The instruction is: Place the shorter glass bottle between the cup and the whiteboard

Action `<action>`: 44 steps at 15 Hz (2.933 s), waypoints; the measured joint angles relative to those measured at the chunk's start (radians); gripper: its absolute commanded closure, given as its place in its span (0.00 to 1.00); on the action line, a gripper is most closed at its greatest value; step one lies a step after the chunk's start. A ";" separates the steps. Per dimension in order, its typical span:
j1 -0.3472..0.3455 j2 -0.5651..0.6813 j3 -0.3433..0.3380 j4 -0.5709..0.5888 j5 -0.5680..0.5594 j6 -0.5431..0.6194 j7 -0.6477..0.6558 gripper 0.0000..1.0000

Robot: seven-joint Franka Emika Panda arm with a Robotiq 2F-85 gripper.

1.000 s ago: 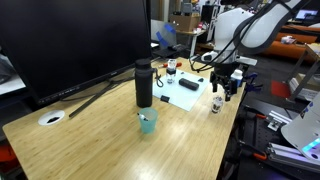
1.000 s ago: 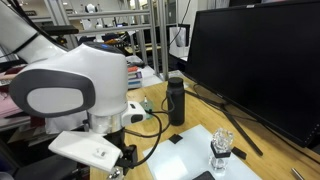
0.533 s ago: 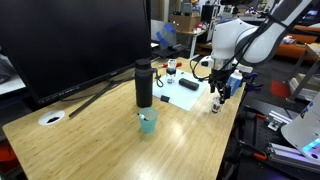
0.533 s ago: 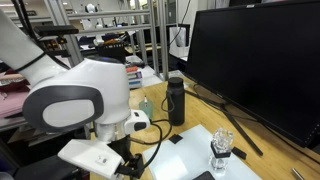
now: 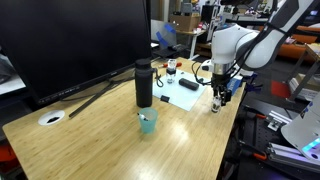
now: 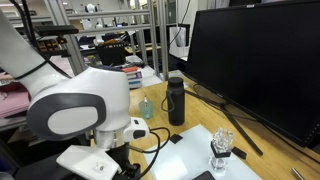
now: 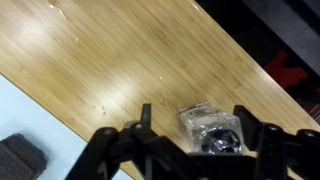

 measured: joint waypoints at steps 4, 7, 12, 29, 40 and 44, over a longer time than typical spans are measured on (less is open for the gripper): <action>0.000 0.011 0.000 0.000 0.000 0.000 0.000 0.75; 0.000 0.016 0.000 0.001 -0.003 0.000 0.000 0.81; 0.000 0.013 0.000 0.003 0.002 -0.001 0.000 0.81; 0.127 -0.170 0.145 0.094 0.076 -0.349 -0.062 0.81; 0.154 0.114 0.200 0.315 0.106 -0.396 -0.510 0.81; 0.154 0.163 0.237 0.391 0.113 -0.432 -0.592 0.81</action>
